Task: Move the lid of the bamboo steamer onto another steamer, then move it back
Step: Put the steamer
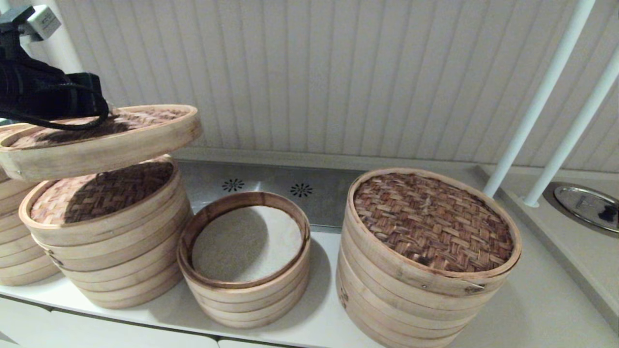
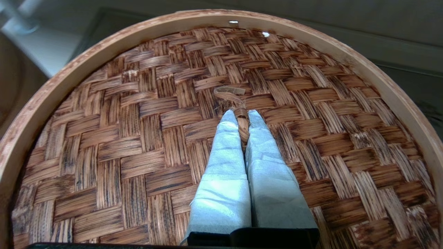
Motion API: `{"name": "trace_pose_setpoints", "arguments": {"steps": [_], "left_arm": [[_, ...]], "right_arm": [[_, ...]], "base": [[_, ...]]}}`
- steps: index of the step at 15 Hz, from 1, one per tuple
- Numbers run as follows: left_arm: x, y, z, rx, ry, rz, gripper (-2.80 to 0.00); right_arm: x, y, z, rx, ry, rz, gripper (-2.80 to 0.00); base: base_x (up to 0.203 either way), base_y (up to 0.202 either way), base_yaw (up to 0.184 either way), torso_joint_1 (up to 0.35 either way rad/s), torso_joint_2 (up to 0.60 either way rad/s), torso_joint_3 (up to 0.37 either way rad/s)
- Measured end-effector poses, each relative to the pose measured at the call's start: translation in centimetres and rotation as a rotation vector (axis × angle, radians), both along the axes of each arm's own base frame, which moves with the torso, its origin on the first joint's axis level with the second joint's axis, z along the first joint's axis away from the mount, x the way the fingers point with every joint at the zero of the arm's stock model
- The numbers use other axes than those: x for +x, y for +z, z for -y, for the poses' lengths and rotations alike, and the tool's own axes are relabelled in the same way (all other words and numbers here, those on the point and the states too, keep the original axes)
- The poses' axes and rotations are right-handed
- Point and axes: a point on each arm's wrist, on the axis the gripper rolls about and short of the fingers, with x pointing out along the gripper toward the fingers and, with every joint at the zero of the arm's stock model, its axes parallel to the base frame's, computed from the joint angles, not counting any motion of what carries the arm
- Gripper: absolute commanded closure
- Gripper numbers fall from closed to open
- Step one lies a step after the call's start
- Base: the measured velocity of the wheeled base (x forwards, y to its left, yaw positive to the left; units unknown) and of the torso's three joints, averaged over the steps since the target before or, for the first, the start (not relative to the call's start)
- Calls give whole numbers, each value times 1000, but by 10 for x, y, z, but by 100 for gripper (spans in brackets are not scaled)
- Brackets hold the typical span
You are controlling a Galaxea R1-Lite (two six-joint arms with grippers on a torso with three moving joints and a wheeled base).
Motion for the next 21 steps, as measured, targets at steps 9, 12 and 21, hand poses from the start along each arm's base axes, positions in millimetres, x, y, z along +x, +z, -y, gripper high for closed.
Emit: {"name": "trace_pose_setpoints", "arguments": {"steps": [9, 12, 21], "left_arm": [[-40, 19, 45, -8, -198, 37, 0], [-43, 12, 65, -13, -268, 17, 0], [-11, -45, 113, -27, -348, 0, 0]], "right_arm": [[0, 0, 0, 0, 0, 0, 0], [0, 0, 0, 0, 0, 0, 0], [0, 0, 0, 0, 0, 0, 0]], "base": [[0, 0, 0, 0, 0, 0], [0, 0, 0, 0, 0, 0], [0, 0, 0, 0, 0, 0]]}}
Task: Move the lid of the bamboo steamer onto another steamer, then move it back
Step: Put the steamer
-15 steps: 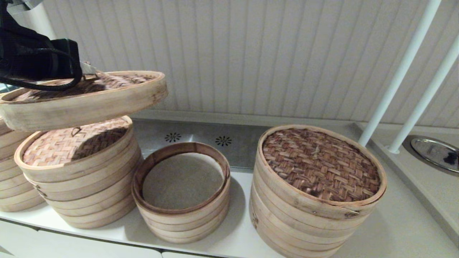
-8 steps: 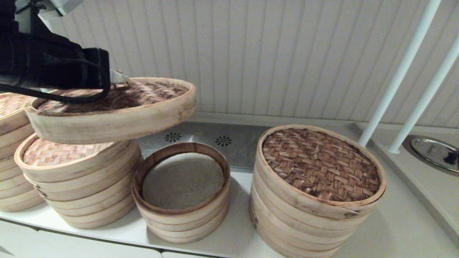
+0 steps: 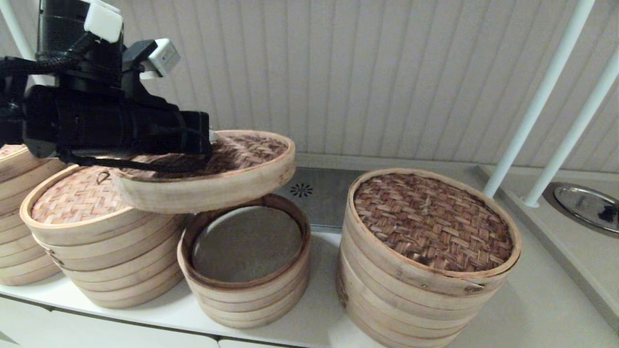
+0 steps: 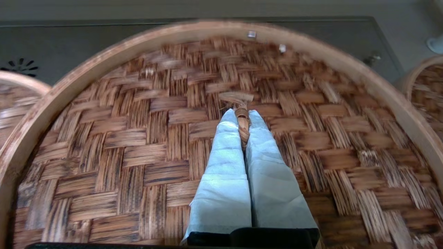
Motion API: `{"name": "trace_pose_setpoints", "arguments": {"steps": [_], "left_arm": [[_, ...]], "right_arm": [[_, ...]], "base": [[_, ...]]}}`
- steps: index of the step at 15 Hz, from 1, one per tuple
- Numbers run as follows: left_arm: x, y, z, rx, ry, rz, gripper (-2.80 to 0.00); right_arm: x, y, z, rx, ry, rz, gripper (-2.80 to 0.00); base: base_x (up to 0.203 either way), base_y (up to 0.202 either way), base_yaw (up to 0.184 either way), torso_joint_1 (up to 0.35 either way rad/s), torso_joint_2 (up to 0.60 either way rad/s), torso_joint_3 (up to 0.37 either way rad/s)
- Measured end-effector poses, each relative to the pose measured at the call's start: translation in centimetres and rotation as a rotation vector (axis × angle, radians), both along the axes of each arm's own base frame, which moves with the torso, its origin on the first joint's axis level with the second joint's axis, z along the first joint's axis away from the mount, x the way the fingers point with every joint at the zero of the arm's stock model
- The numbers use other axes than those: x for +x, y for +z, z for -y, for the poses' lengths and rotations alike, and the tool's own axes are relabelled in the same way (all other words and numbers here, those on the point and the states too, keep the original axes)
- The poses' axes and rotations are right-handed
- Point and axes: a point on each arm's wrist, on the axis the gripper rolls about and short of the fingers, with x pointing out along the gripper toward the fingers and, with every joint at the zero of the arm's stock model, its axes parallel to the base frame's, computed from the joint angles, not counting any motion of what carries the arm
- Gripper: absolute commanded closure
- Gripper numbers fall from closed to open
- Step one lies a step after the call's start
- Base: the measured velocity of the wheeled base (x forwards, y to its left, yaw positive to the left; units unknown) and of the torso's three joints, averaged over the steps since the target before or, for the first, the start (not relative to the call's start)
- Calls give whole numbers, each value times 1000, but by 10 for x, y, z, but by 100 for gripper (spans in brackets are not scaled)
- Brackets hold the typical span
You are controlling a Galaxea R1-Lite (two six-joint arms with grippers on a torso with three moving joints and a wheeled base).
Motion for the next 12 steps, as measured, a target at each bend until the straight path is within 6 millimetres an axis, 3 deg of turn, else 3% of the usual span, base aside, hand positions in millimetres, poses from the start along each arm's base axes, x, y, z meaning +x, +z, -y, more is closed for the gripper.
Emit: {"name": "trace_pose_setpoints", "arguments": {"steps": [8, 12], "left_arm": [[24, -42, 34, 19, 3, -12, 0], [29, -62, 40, -2, 11, -13, 0]], "right_arm": [[0, 0, 0, 0, 0, 0, 0], [0, 0, 0, 0, 0, 0, 0]], "base": [[0, 0, 0, 0, 0, 0], [0, 0, 0, 0, 0, 0]]}}
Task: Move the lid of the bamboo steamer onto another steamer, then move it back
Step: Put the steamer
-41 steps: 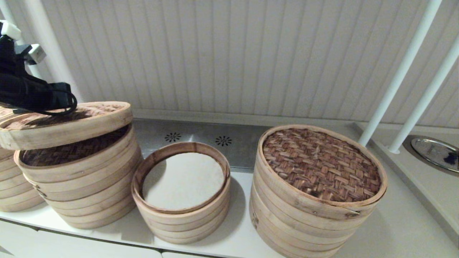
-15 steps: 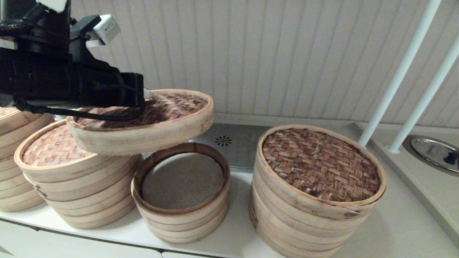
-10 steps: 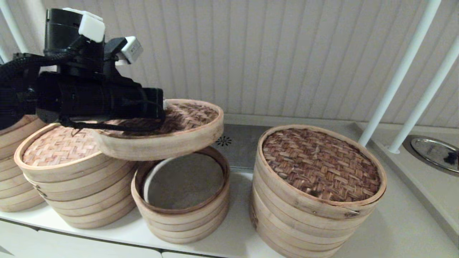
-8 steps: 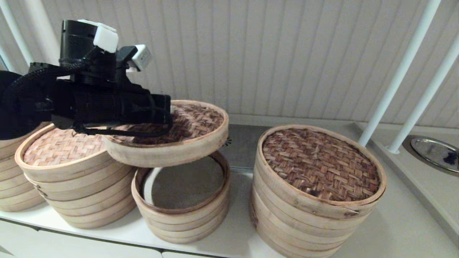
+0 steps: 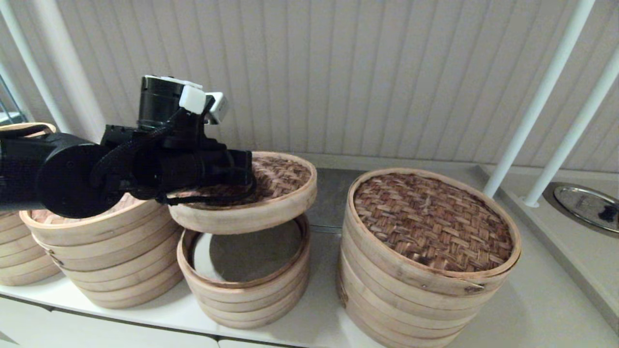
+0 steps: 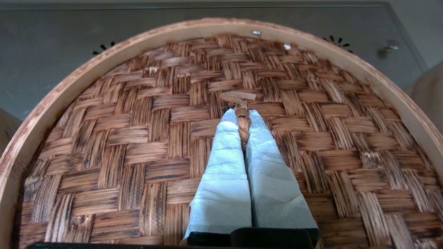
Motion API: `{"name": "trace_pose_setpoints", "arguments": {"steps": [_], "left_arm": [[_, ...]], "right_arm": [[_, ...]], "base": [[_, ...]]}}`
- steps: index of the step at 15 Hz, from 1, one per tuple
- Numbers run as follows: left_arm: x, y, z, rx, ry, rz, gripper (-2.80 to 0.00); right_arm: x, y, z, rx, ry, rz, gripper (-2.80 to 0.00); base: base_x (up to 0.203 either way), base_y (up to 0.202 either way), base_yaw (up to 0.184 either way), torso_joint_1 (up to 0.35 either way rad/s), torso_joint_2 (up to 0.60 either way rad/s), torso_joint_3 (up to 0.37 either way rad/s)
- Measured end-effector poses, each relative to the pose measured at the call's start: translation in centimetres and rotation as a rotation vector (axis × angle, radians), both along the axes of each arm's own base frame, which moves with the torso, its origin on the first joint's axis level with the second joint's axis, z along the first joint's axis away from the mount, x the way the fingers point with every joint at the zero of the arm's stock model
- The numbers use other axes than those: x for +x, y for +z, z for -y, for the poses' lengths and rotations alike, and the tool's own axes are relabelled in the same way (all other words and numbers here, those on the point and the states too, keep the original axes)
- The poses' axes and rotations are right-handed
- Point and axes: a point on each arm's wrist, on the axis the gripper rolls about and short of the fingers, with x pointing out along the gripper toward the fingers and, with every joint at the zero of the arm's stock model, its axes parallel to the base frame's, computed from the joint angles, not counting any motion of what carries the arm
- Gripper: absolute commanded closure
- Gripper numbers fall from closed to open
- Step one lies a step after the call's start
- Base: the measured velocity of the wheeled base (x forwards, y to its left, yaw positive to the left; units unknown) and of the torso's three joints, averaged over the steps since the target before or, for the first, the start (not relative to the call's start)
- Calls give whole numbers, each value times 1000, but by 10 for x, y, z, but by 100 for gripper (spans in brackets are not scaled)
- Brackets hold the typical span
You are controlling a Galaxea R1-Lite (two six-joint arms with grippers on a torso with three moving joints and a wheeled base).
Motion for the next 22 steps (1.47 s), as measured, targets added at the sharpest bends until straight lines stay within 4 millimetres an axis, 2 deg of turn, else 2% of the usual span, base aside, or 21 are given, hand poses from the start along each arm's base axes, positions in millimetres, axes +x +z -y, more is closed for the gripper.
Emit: {"name": "trace_pose_setpoints", "arguments": {"steps": [6, 14, 22], "left_arm": [[7, -30, 5, -23, 16, -45, 0], [16, -58, 10, -76, 33, -43, 0], [12, -69, 8, -59, 36, -54, 0]], "right_arm": [[0, 0, 0, 0, 0, 0, 0], [0, 0, 0, 0, 0, 0, 0], [0, 0, 0, 0, 0, 0, 0]], "base": [[0, 0, 0, 0, 0, 0], [0, 0, 0, 0, 0, 0], [0, 0, 0, 0, 0, 0]]}}
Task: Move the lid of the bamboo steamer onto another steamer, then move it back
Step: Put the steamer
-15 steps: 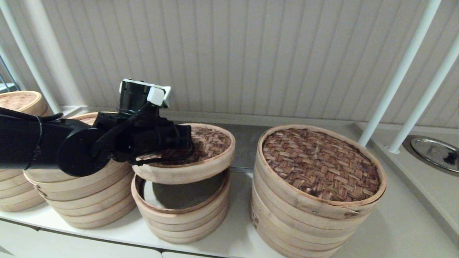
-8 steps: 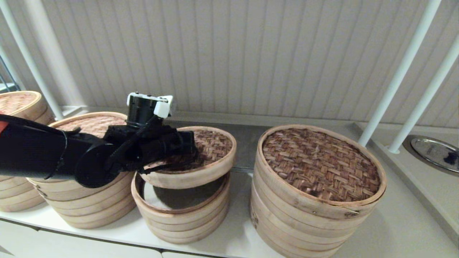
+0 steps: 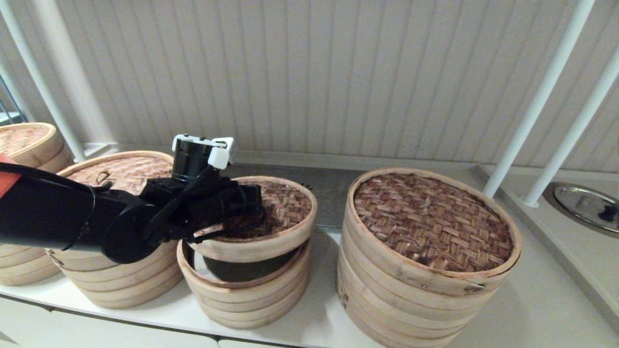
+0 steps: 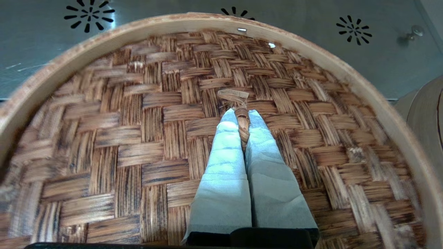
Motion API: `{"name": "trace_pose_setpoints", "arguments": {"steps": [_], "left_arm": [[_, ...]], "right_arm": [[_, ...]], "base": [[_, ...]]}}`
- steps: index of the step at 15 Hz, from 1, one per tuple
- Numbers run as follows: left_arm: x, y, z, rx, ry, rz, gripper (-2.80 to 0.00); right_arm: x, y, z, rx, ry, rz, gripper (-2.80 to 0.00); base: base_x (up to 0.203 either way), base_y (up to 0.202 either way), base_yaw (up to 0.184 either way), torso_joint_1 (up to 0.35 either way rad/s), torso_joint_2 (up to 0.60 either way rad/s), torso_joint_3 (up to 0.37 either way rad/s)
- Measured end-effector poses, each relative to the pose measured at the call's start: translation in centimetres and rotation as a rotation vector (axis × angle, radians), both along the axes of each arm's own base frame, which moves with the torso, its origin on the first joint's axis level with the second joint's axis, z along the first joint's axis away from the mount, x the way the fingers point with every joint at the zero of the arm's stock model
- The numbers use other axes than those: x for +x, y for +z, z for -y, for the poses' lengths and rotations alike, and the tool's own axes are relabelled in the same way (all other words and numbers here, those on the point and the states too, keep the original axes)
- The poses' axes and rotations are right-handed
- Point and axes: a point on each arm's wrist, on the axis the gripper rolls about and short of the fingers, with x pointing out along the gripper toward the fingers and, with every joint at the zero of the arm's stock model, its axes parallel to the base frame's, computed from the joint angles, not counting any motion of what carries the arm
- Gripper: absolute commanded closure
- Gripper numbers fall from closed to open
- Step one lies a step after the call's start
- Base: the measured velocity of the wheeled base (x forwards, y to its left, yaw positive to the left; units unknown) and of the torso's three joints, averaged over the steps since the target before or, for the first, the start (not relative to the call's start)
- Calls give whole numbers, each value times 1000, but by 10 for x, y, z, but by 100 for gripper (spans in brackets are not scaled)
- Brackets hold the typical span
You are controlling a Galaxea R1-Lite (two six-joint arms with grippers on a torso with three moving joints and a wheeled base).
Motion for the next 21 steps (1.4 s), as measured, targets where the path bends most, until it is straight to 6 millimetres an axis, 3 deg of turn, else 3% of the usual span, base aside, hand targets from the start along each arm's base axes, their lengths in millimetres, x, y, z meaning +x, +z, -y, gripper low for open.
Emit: {"name": "trace_pose_setpoints", "arguments": {"steps": [21], "left_arm": [[-26, -16, -8, -4, 13, 38, 0]], "right_arm": [[0, 0, 0, 0, 0, 0, 0]], "base": [[0, 0, 0, 0, 0, 0]]}}
